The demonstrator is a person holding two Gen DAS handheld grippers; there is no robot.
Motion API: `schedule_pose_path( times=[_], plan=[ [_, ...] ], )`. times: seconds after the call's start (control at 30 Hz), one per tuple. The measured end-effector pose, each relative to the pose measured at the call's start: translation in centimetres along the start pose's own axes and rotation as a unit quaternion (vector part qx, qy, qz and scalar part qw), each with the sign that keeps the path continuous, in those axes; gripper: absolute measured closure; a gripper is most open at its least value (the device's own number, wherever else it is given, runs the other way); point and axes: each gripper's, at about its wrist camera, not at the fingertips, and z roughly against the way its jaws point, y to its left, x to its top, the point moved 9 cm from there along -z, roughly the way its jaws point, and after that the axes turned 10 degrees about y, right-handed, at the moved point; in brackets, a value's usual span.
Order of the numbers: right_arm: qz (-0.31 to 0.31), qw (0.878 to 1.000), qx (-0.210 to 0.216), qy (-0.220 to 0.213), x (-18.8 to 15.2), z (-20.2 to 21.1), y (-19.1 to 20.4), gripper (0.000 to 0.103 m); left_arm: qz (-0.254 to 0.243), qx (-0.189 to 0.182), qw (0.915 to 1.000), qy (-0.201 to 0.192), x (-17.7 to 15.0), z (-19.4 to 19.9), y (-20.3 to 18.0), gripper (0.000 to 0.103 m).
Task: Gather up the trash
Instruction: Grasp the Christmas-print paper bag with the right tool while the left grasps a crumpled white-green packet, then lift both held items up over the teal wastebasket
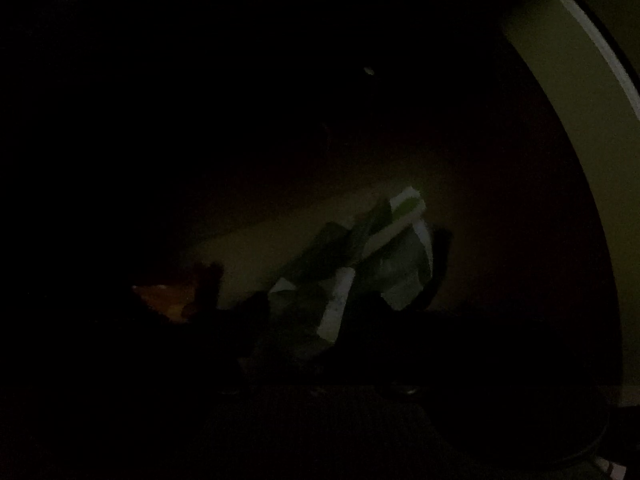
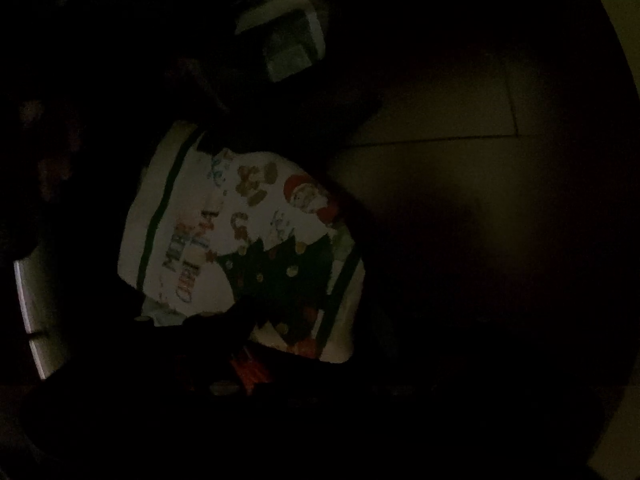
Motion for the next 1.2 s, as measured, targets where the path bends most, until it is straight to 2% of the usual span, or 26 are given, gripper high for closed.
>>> schedule_pose_path(
  times=[0.1, 0.17, 0.33, 0.4, 0.5, 0.73, 0.9, 1.1, 1.13, 1.2],
  plan=[
    [-0.024, 1.000, 0.005, -0.009, 0.2, 0.2, -0.5, 0.083, -0.012, -0.007, 0.9999, -0.003, 0.0, -0.1, -0.6, 0.068],
    [-0.042, 0.999, 0.023, -0.015, 0.3, 0.3, -0.6, 0.085, -0.012, -0.008, 0.9999, -0.004, -0.1, -0.1, -0.7, 0.071],
    [-0.040, 0.998, 0.024, -0.035, 0.3, 0.9, -0.4, 0.095, 0.003, -0.015, 0.9998, -0.016, 0.1, 0.8, -0.8, 0.087],
    [-0.030, 0.998, 0.015, -0.052, 0.0, 1.6, -0.2, 0.096, 0.008, -0.012, 0.9996, -0.024, 0.0, 1.4, -1.0, 0.092],
    [-0.014, 0.998, -0.009, -0.068, -0.6, 3.2, 0.6, 0.097, 0.022, -0.013, 0.9992, -0.032, -0.2, 3.0, -1.3, 0.092],
    [0.029, 0.991, -0.070, -0.107, -2.6, 8.7, 2.8, 0.099, 0.052, -0.032, 0.9970, -0.048, -1.2, 10.6, -0.8, 0.092],
    [0.042, 0.986, -0.100, -0.128, -3.9, 14.2, 4.6, 0.099, 0.076, -0.042, 0.9946, -0.058, -2.7, 17.9, 0.0, 0.092],
    [0.047, 0.977, -0.119, -0.169, -5.7, 22.1, 7.5, 0.099, 0.105, -0.032, 0.9906, -0.081, -3.8, 27.8, 1.9, 0.092],
    [0.047, 0.976, -0.121, -0.176, -6.1, 23.4, 7.9, 0.099, 0.109, -0.032, 0.9901, -0.083, -2.9, 29.3, 3.3, 0.092],
    [0.049, 0.972, -0.127, -0.194, -6.5, 26.4, 9.2, 0.099, 0.120, -0.033, 0.9883, -0.089, -3.0, 32.5, 3.7, 0.092]
  ],
)
